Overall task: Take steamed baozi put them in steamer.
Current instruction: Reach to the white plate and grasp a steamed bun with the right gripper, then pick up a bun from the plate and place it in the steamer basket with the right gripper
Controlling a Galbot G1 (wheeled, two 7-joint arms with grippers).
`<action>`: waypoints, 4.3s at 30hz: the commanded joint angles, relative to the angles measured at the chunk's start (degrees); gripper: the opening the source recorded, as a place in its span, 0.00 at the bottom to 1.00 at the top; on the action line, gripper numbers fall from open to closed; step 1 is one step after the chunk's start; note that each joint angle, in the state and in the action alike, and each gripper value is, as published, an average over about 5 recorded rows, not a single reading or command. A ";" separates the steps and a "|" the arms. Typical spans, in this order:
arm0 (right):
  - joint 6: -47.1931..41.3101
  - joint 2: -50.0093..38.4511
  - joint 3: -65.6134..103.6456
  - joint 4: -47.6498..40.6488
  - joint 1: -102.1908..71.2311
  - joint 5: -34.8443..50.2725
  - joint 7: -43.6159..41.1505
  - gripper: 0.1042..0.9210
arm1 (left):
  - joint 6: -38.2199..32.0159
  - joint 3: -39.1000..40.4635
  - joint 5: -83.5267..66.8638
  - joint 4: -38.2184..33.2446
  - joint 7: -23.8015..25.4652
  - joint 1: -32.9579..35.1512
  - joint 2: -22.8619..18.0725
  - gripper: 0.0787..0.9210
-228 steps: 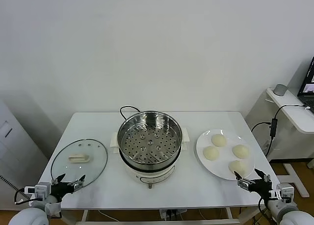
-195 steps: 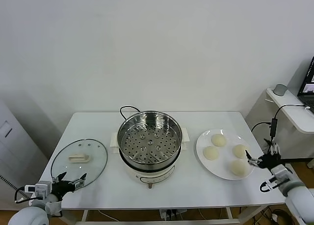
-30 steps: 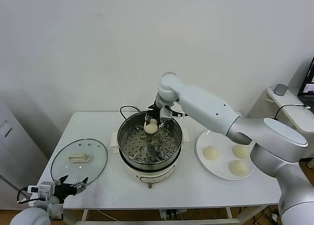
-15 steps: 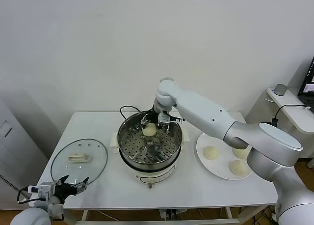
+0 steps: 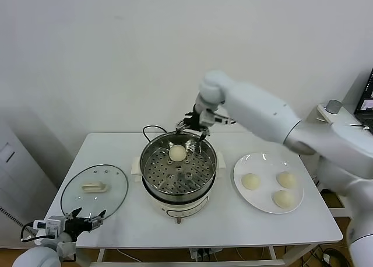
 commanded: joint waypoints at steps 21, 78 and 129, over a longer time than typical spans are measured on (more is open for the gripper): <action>-36.04 -16.50 -12.83 -1.28 -4.90 20.93 0.72 0.88 | 0.29 0.27 -0.02 -0.43 -0.09 -0.90 -0.51 0.88; -36.23 -8.67 7.07 -16.50 -25.56 6.10 3.34 0.67 | 0.35 0.22 -0.09 0.37 -0.24 -1.04 -0.77 0.88; -68.14 -0.34 -20.16 22.44 11.14 54.67 22.17 0.63 | 1.38 0.80 0.16 -0.59 -1.27 -2.36 -0.60 0.88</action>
